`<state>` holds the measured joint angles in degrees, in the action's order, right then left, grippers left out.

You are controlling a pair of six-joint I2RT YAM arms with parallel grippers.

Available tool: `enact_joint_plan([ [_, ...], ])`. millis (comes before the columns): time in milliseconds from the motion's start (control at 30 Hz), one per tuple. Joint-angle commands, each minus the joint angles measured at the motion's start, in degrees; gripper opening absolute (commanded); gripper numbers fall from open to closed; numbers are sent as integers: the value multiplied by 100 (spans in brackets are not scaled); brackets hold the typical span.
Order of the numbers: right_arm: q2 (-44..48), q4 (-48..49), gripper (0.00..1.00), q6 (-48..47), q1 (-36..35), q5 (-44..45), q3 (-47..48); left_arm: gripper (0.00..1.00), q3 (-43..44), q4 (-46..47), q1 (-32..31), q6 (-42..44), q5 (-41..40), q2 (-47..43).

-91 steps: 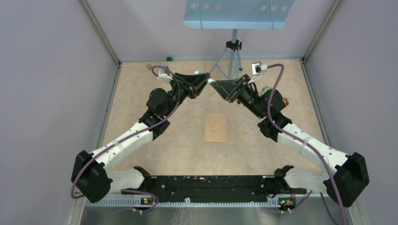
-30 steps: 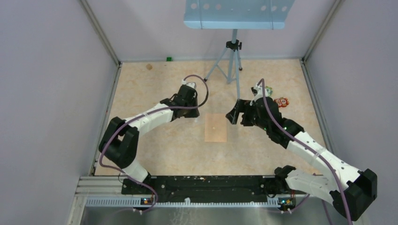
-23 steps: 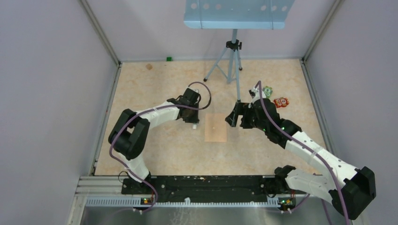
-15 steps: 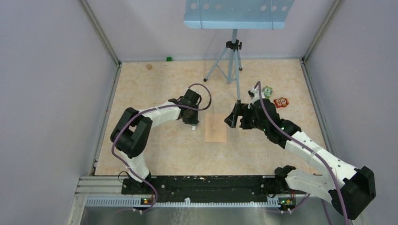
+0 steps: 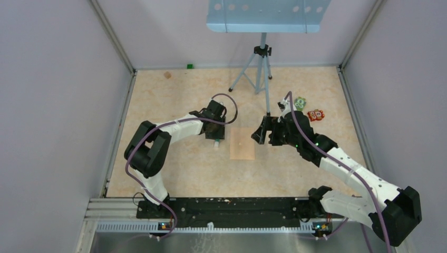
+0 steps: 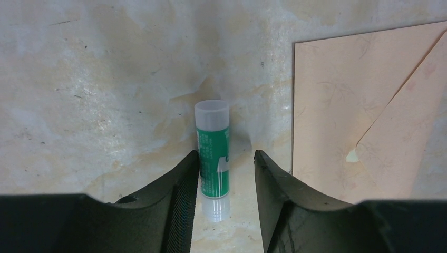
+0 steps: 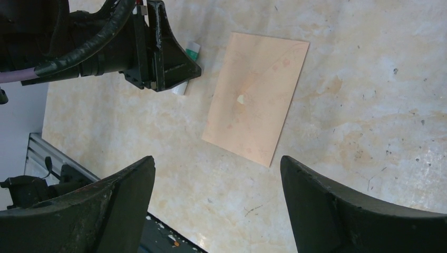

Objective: Place the letter into the envelope and seal it

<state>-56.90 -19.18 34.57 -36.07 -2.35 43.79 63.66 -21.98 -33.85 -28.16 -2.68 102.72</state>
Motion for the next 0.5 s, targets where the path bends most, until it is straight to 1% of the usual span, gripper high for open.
enact_joint_plan([
  [0,-28,265,87,22,48,-71,-11,49,96,111,6,29,-122,102],
  [167,-30,271,87,30,48,-83,-20,51,100,123,2,21,-158,33],
  [467,-36,279,87,40,48,-101,24,61,198,119,12,121,-233,-128],
])
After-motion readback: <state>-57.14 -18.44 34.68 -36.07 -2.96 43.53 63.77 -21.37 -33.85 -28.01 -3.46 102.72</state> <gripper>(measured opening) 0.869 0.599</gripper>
